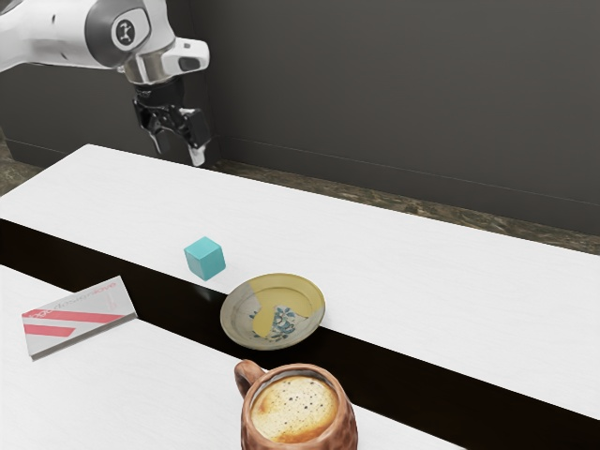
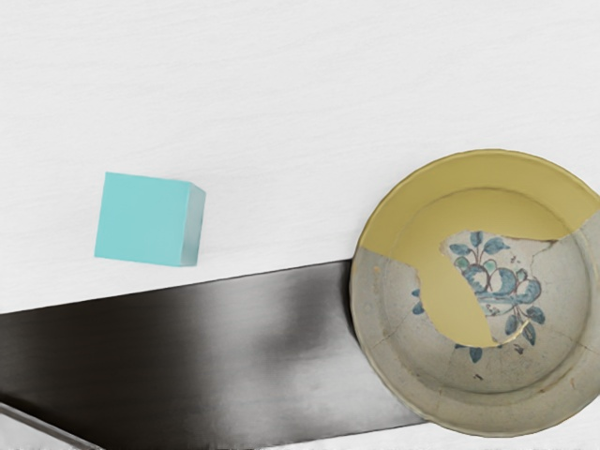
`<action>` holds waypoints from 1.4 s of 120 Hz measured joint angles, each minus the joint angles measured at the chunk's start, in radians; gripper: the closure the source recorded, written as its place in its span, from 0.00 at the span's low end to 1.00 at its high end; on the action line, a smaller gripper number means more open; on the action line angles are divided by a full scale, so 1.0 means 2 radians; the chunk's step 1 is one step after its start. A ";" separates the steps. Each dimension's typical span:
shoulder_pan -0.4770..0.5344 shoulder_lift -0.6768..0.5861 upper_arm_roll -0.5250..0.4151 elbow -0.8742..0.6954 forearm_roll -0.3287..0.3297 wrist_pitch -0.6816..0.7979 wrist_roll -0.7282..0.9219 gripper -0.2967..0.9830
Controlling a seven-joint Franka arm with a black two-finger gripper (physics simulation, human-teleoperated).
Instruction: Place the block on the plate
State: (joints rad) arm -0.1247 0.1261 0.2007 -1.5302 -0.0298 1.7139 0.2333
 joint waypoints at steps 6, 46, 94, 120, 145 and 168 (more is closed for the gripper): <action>0.000 0.000 0.000 0.000 0.000 -0.001 0.001 0.23; 0.006 0.012 0.001 -0.020 0.000 -0.004 0.005 0.23; 0.048 0.138 0.005 -0.007 0.008 0.075 0.088 0.23; 0.069 0.199 0.005 0.039 -0.002 0.100 0.124 0.23; 0.079 0.239 0.005 0.053 -0.028 0.123 0.148 0.23; 0.081 0.258 0.004 0.053 -0.044 0.142 0.160 0.23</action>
State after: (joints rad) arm 0.0382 0.6415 0.2096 -1.4244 -0.1180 1.9972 0.5528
